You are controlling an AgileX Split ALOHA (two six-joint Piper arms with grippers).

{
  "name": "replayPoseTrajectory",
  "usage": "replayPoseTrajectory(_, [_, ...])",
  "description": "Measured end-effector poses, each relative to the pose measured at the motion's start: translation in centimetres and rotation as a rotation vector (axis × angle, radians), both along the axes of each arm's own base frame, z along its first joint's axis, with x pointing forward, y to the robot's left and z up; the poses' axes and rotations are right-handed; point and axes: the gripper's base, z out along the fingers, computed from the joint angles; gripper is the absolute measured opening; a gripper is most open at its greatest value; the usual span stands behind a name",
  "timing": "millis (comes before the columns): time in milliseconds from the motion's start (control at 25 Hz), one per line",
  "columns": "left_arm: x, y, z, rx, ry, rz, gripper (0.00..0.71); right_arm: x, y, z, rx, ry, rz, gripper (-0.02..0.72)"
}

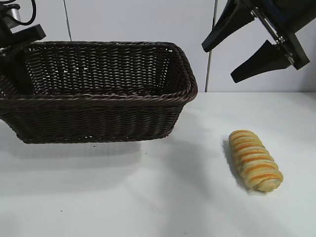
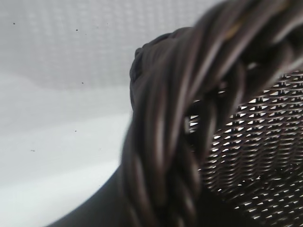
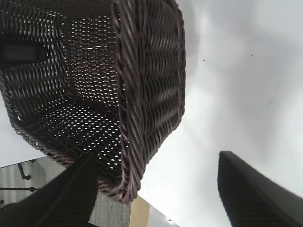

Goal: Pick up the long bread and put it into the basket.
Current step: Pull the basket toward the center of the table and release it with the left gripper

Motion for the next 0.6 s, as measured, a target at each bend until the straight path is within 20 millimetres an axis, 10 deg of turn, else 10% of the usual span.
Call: replayPoseTrajectory(600, [1.2,0.0,-3.2,0.012,-0.014,-0.007,0.099,0.0,0.0,0.0,-0.001,-0.002,-0.002,0.494])
